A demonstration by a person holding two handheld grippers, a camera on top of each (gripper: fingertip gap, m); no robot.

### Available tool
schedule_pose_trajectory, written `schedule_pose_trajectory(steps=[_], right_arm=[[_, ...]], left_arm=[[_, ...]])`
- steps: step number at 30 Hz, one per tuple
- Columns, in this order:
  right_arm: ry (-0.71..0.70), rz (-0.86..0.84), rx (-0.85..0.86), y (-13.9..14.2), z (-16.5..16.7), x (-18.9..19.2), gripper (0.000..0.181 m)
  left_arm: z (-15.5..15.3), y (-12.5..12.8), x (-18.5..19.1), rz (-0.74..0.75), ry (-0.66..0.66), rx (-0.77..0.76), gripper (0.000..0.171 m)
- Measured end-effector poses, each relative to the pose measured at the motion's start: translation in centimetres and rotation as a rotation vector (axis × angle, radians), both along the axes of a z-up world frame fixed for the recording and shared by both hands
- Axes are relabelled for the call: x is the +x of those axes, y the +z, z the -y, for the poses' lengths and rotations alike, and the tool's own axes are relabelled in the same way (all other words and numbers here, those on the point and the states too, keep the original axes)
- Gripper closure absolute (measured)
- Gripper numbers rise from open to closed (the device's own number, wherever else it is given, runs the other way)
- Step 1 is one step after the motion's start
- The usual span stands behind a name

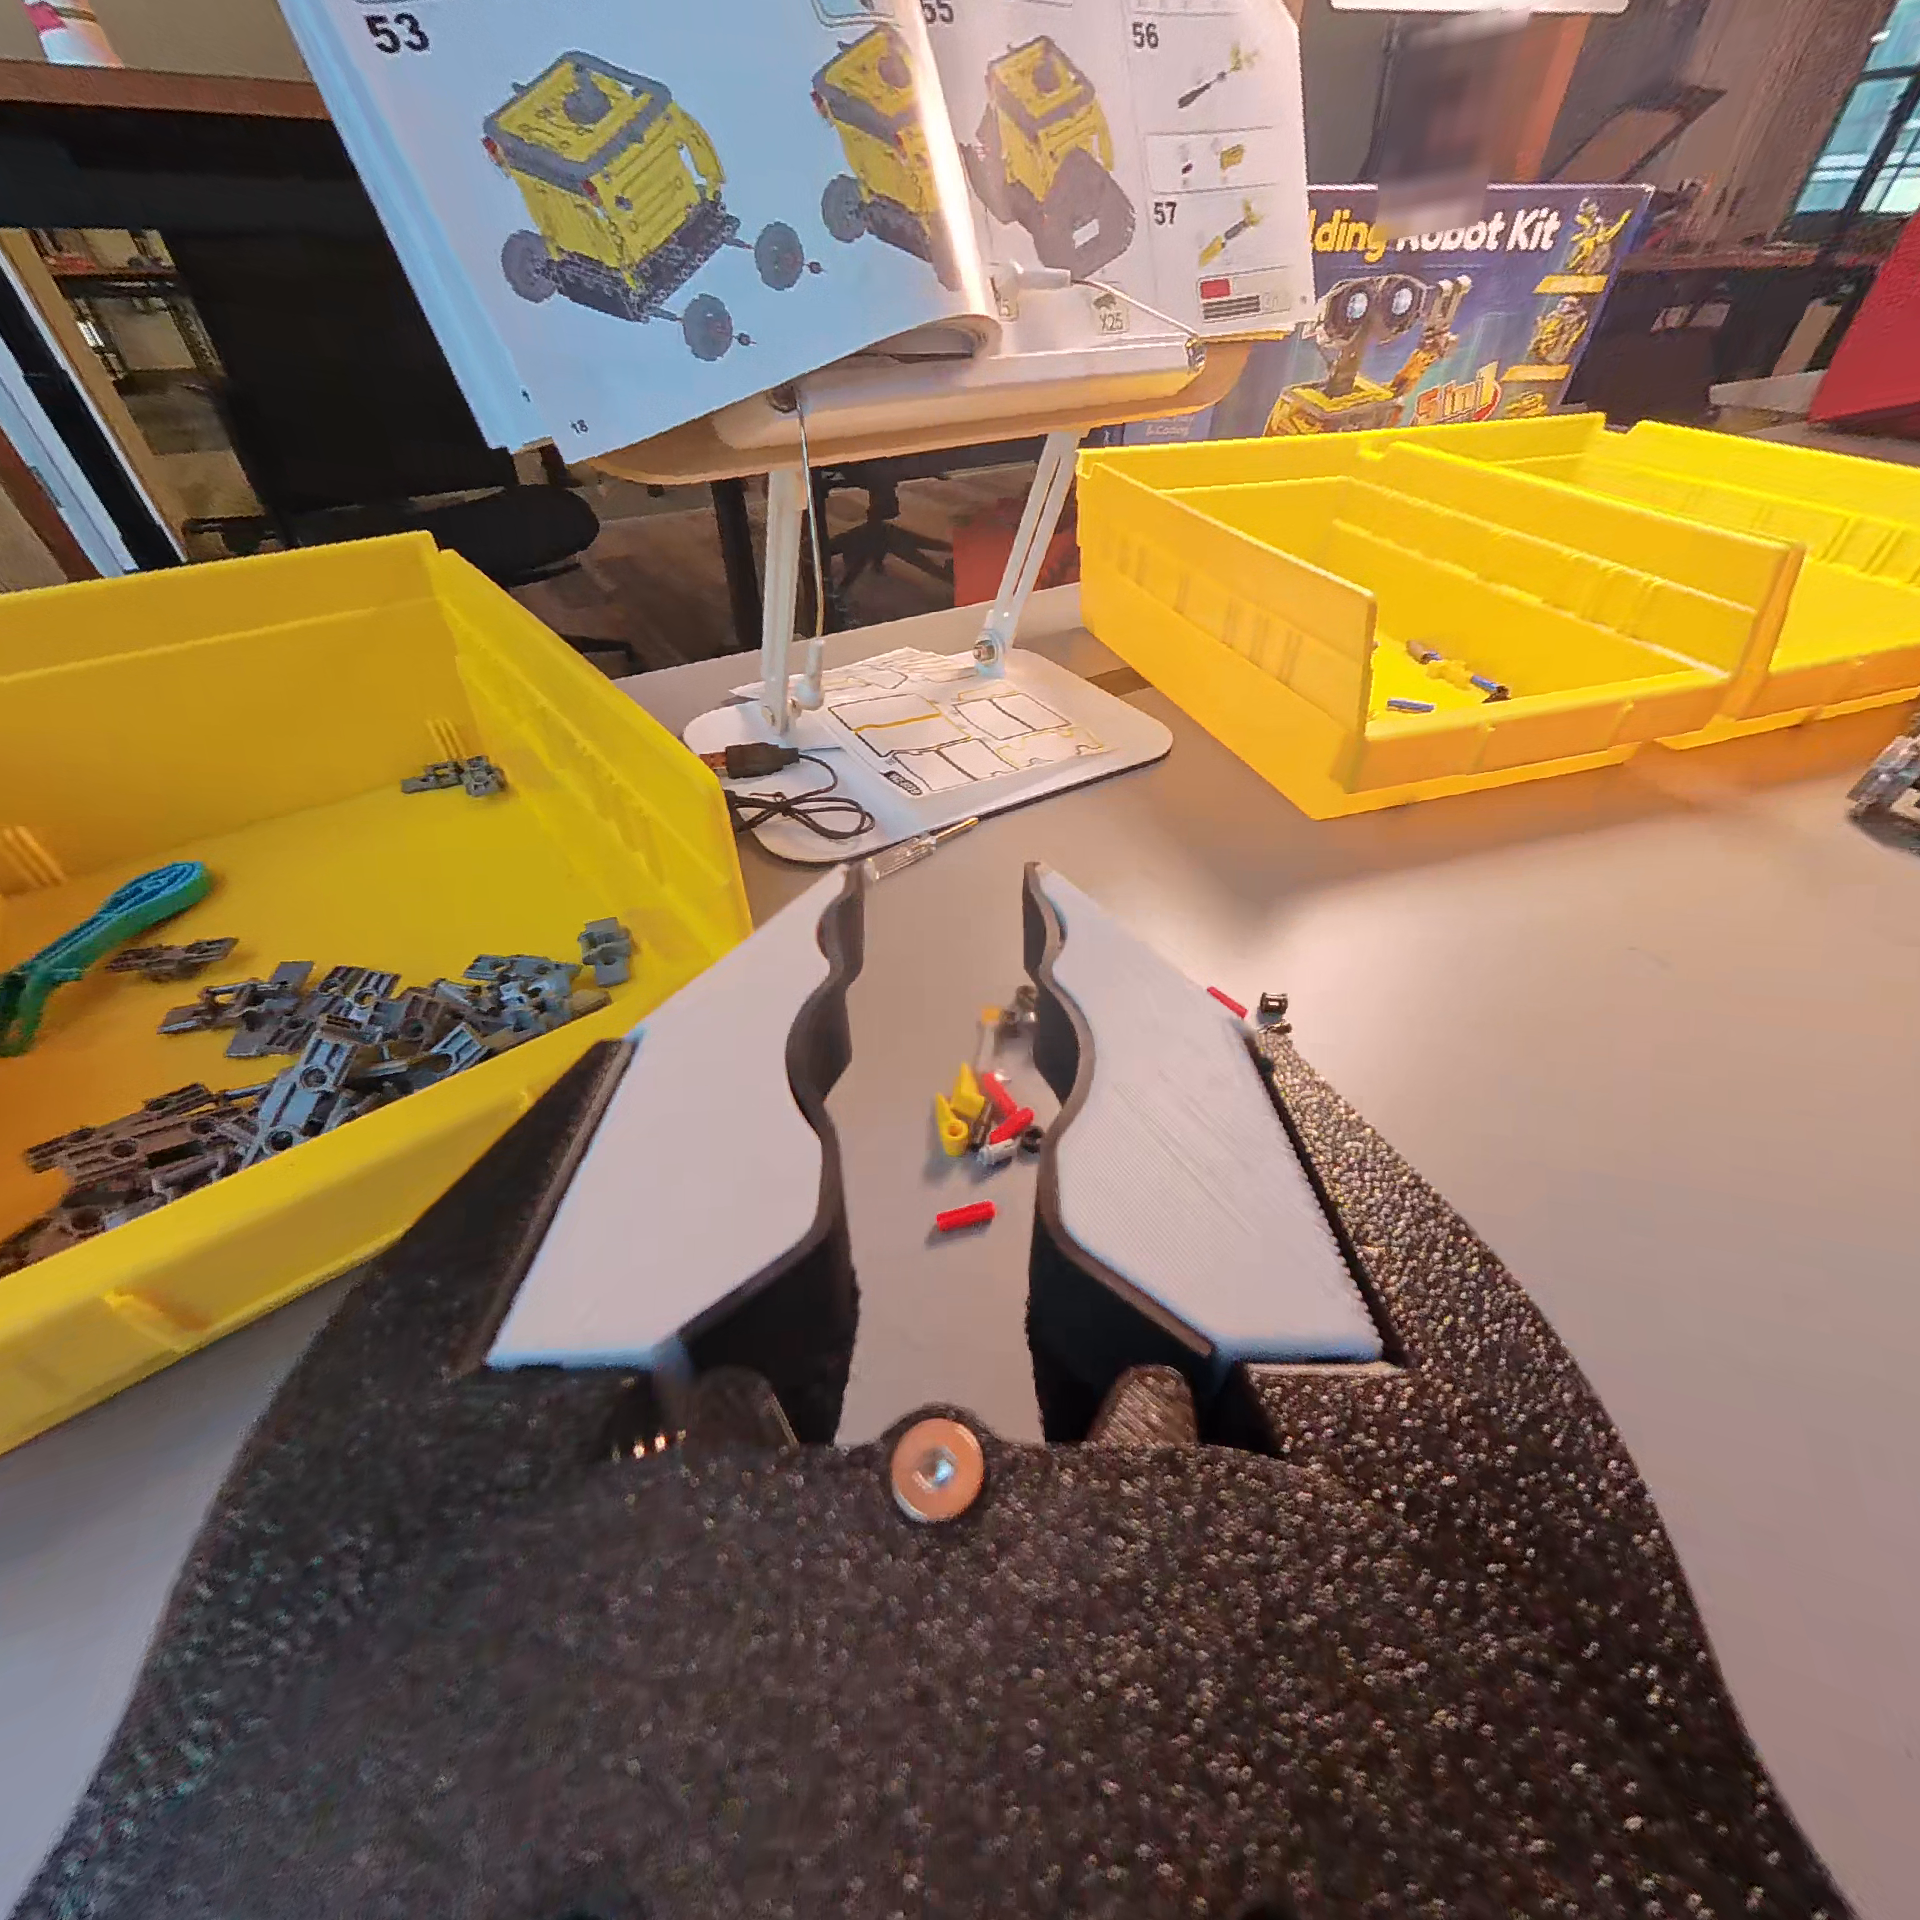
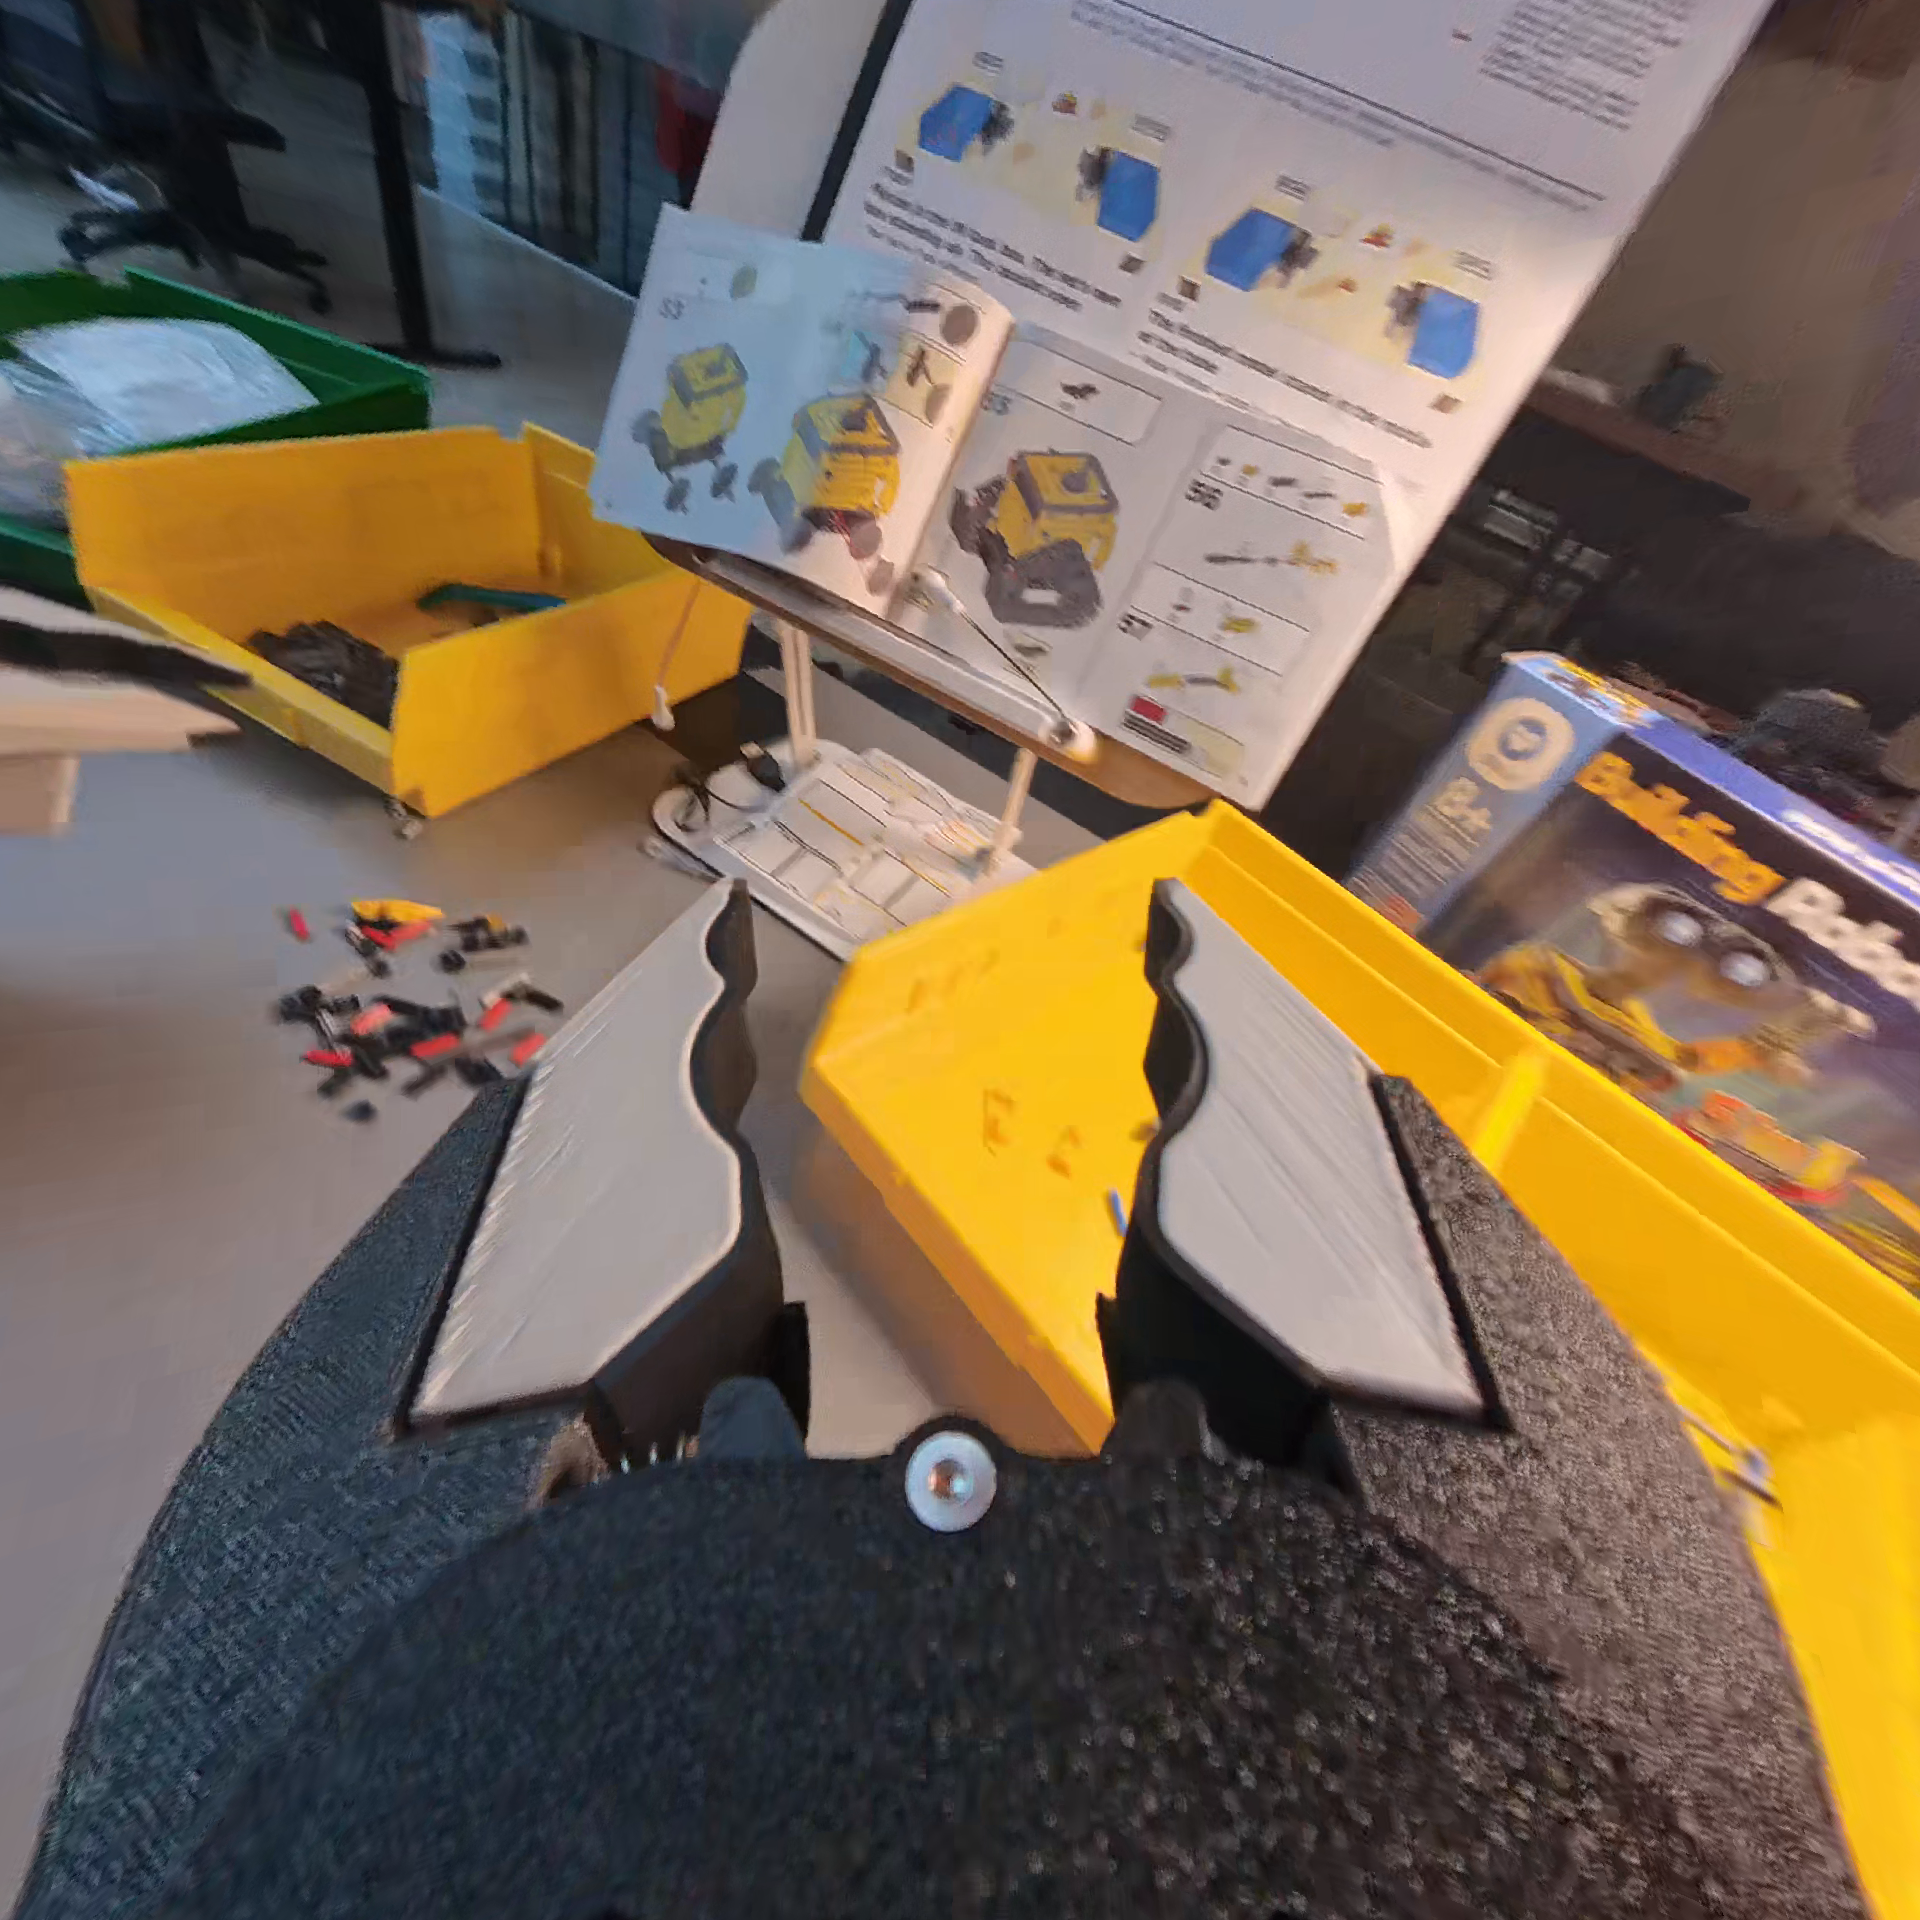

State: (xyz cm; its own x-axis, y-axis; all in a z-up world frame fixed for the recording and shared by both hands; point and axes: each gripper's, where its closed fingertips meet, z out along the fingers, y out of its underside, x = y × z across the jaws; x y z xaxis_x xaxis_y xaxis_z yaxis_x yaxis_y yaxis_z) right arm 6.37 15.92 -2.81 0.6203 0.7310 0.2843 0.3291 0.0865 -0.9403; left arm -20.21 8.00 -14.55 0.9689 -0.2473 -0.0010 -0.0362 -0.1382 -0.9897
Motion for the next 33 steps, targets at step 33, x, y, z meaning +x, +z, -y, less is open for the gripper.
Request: schedule_pose_trajectory(steps=[33], right_arm=[[-0.331, -0.036, -0.469, -15.8, 4.0, 20.2, 0.050]], left_arm=[[0.4, -1.1, 3.2, -0.160, -0.135, -0.040, 0.134]])
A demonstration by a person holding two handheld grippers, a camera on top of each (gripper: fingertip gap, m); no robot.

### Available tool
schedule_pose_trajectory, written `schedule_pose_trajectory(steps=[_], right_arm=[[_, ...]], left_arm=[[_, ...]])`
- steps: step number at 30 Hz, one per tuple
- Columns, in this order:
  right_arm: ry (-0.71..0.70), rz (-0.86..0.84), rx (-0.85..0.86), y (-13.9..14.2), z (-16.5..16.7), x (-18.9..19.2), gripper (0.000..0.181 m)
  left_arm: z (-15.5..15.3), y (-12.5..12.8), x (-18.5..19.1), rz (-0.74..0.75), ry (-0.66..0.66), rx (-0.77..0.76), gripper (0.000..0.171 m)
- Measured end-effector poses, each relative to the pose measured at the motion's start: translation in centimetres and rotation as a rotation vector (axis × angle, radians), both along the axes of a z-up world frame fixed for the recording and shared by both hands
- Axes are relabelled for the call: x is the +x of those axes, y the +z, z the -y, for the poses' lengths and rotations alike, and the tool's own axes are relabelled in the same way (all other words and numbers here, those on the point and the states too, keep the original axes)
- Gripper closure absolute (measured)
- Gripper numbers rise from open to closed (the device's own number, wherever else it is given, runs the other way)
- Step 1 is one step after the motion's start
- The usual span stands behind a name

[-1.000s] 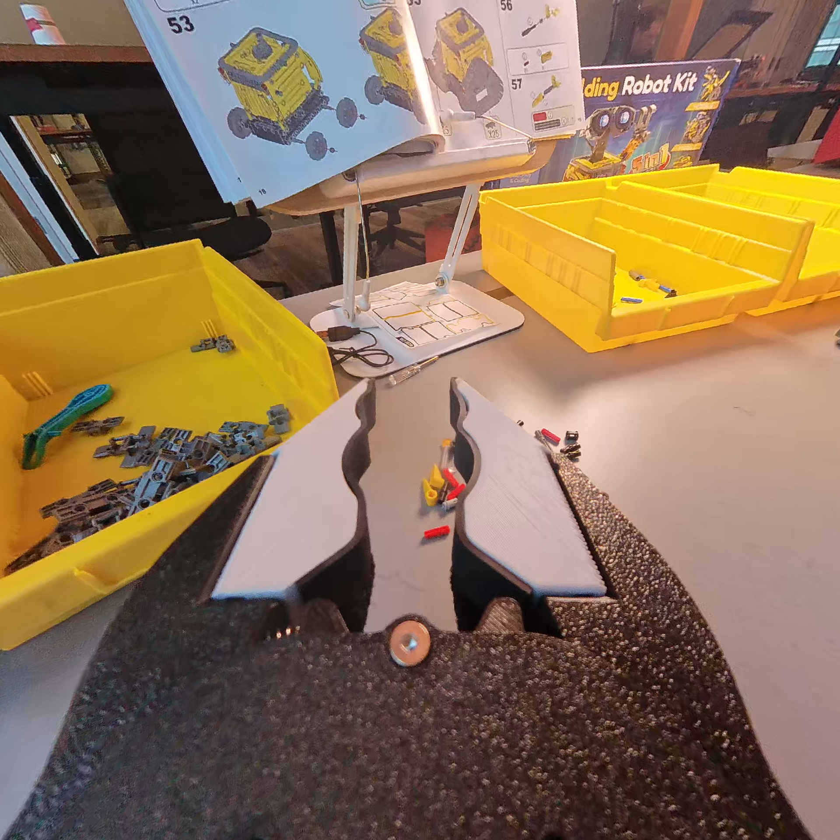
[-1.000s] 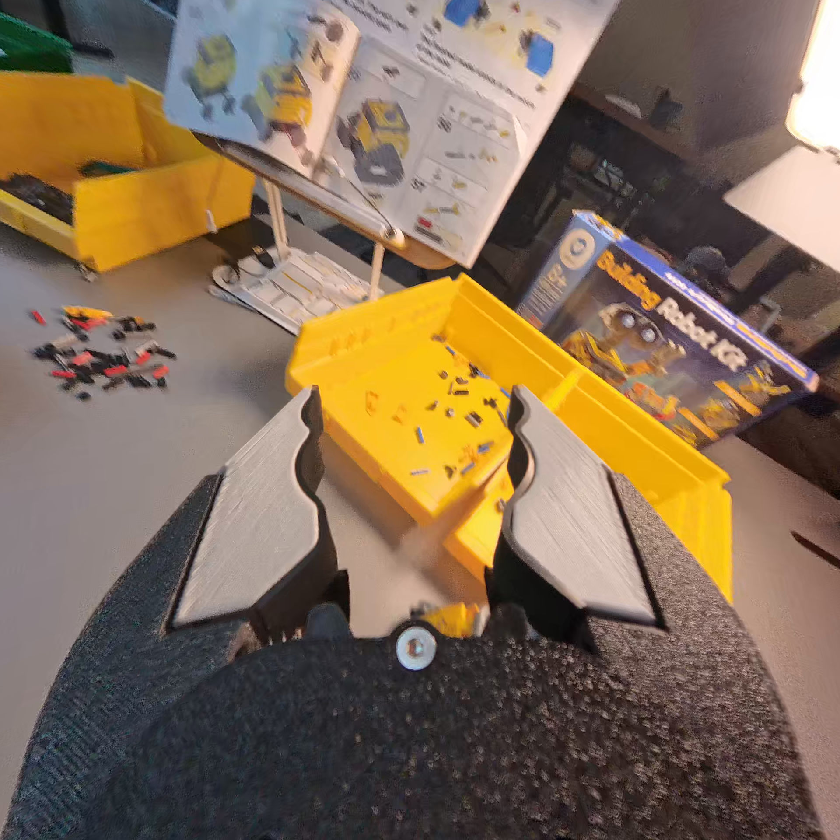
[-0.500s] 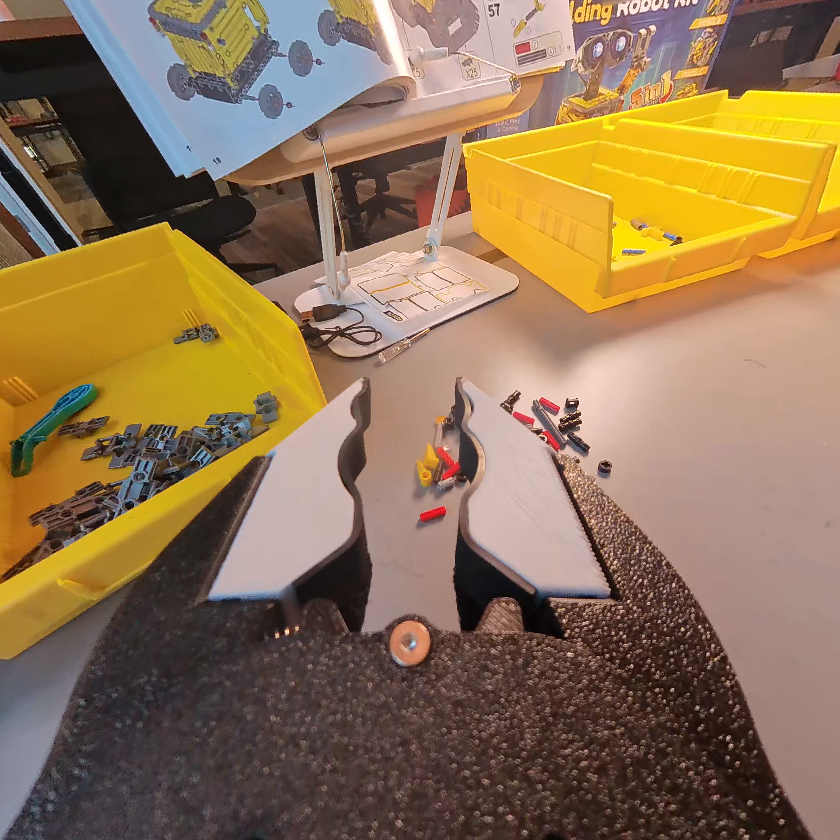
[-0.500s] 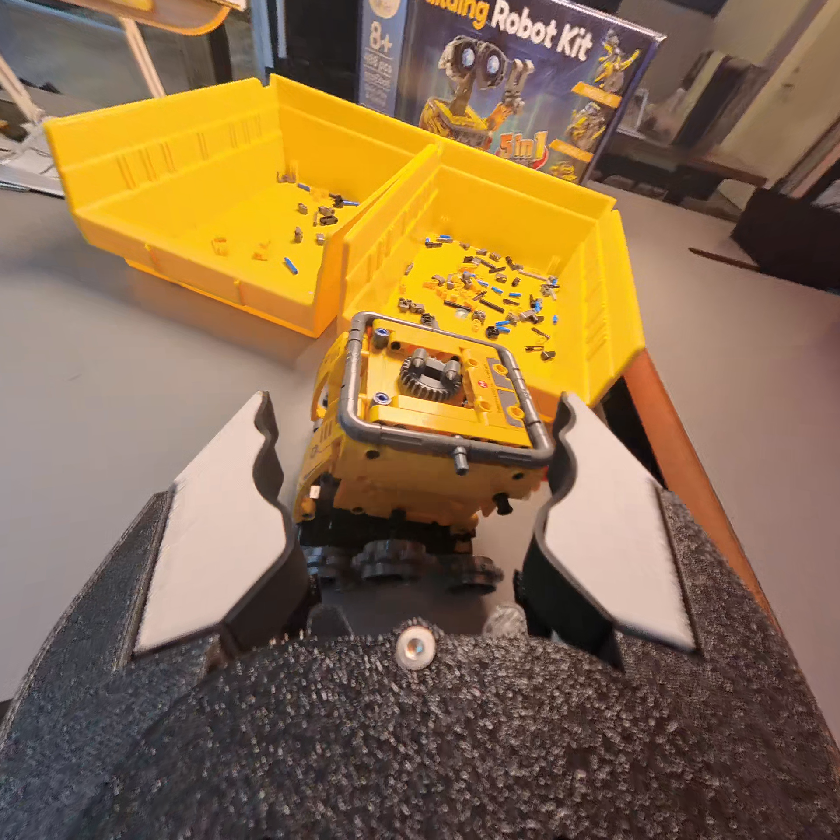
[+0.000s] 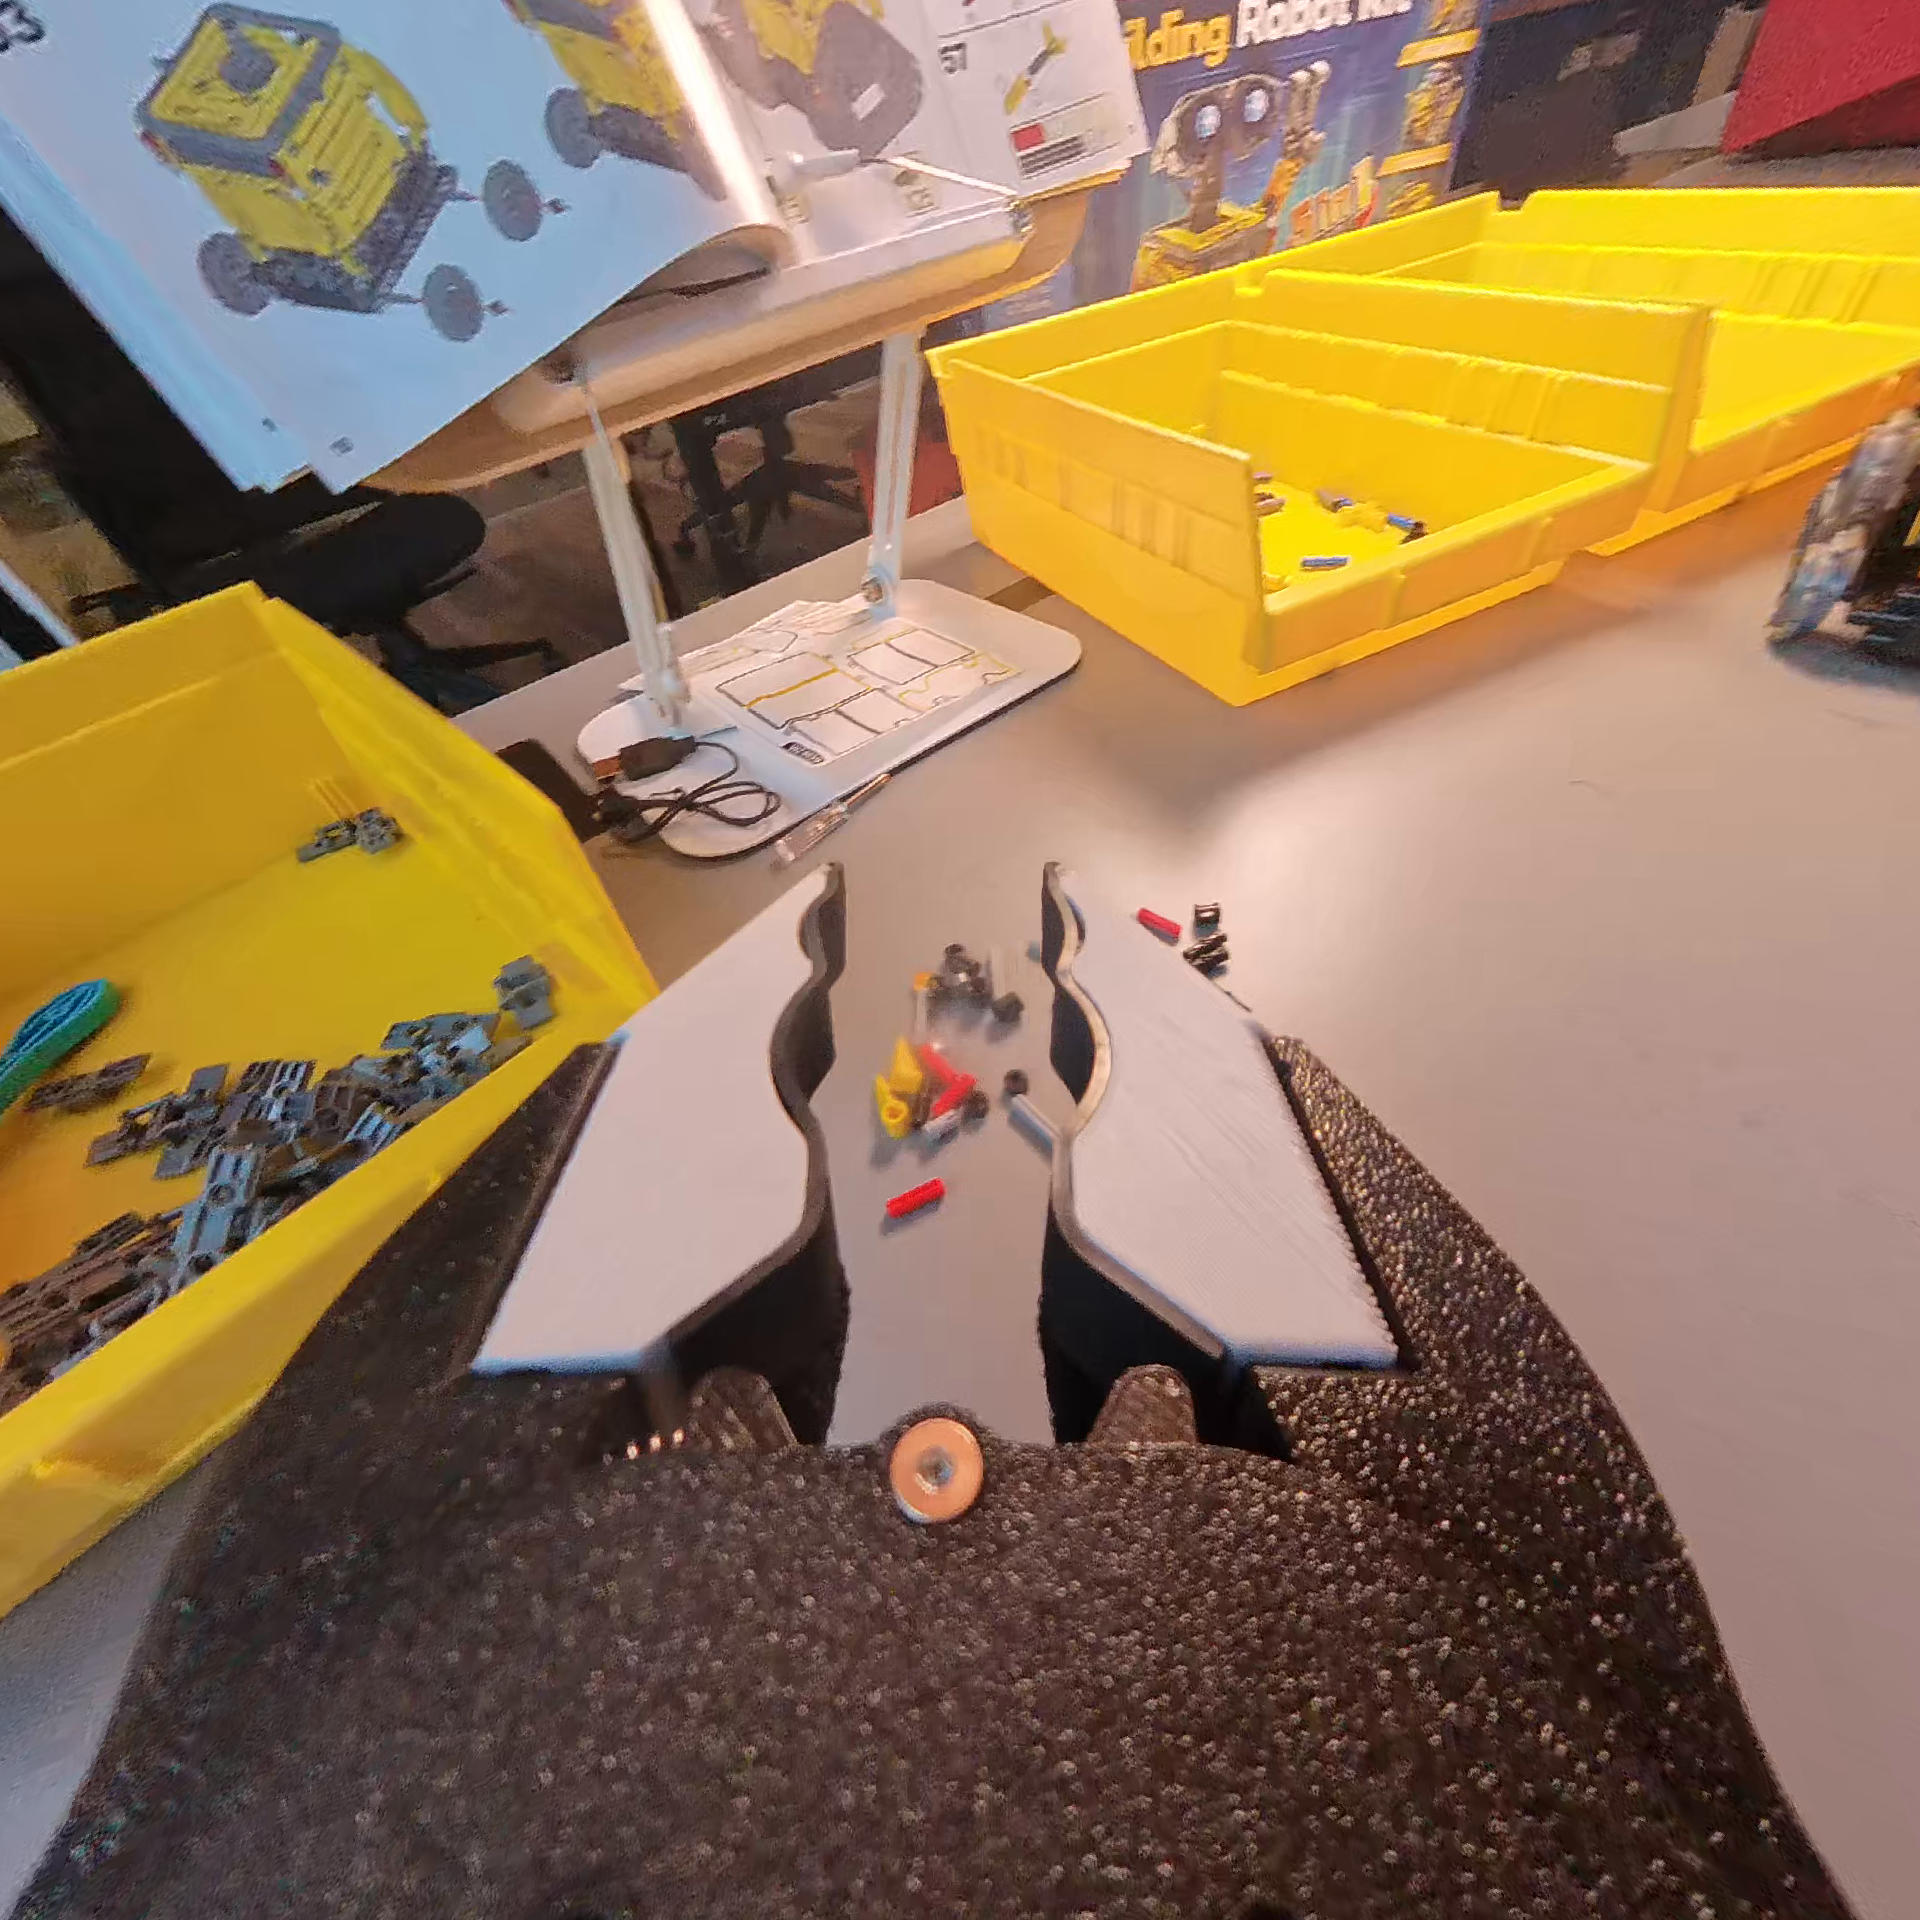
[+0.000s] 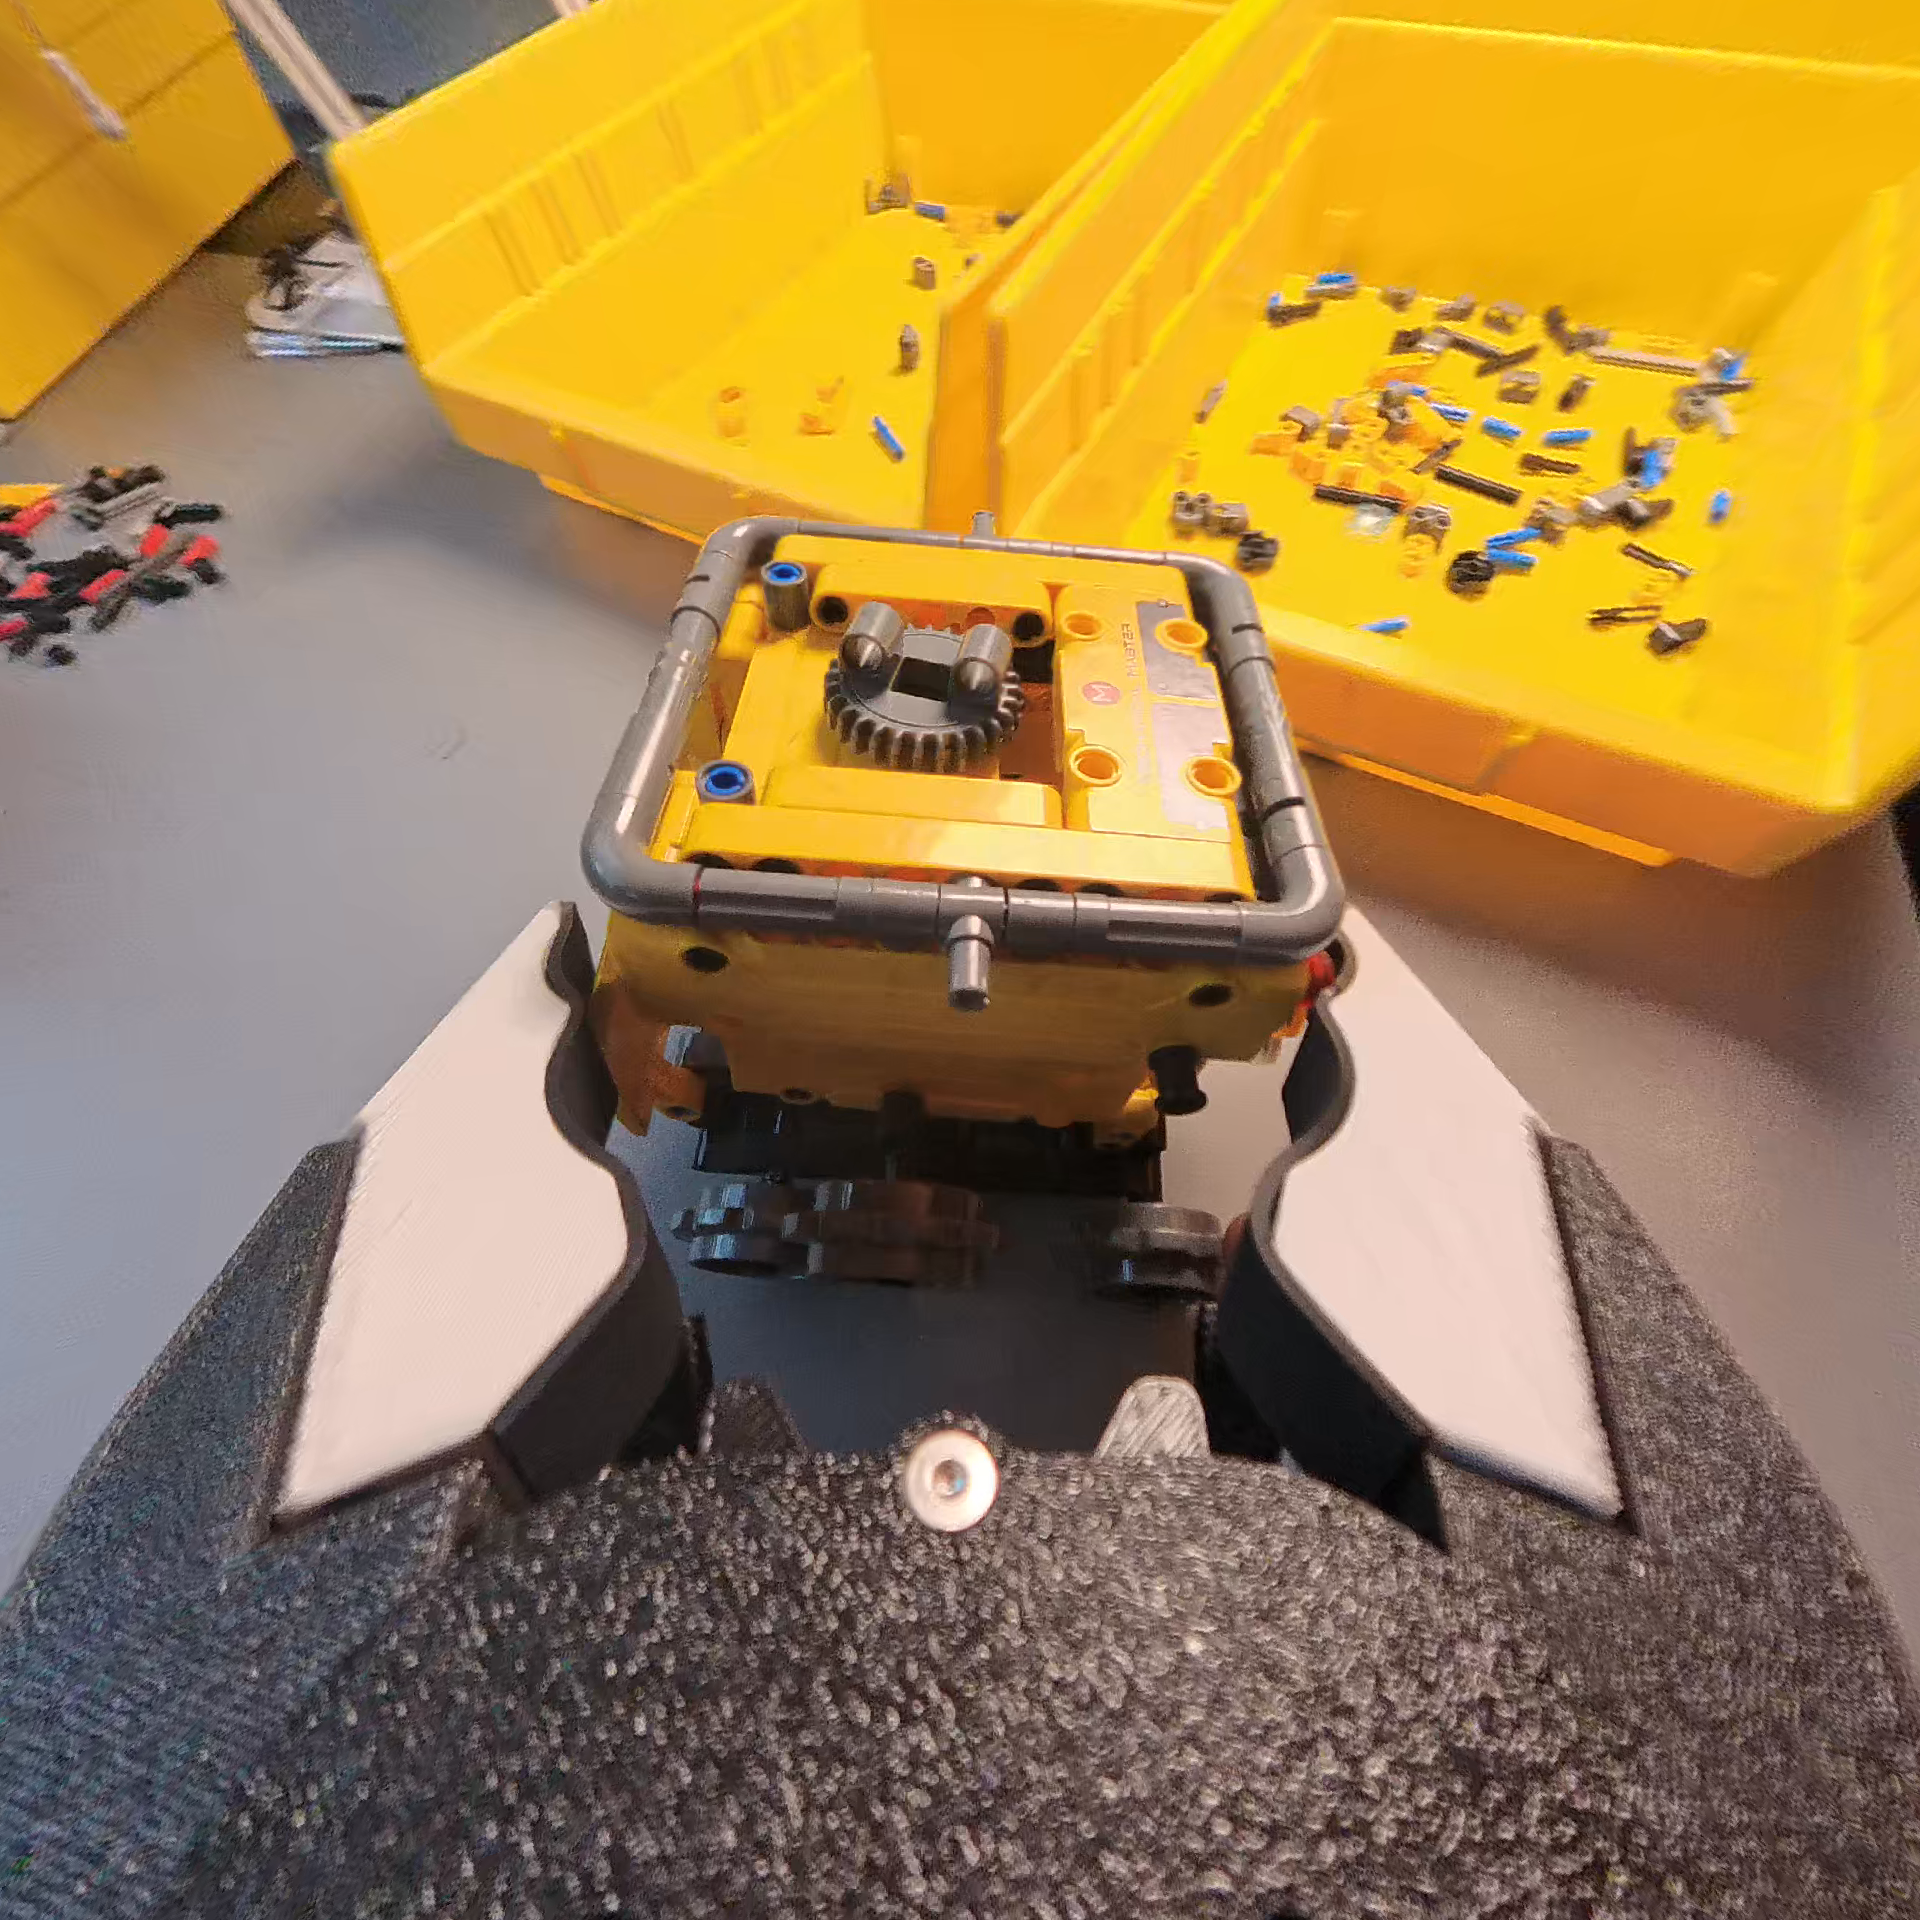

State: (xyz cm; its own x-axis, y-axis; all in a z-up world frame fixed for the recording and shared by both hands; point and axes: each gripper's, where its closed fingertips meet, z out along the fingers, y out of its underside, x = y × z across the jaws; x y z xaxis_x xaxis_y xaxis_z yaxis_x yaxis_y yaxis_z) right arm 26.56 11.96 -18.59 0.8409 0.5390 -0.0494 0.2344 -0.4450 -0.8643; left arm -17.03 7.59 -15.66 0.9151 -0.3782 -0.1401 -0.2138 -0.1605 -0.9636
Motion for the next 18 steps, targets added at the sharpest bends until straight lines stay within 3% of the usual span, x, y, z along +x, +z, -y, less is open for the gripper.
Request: schedule_pose_trajectory(steps=[10, 18], right_arm=[[0.220, -0.026, 0.030, 0.1, 4.7, -13.5, 0.050], [0.265, -0.027, 0.037, 0.1, 6.6, -17.8, 0.048]], left_arm=[[1.5, -1.5, 5.4, -0.050, -0.213, -0.035, 0.123], [3.4, -2.1, 9.6, -0.080, -0.378, -0.060, 0.117]])
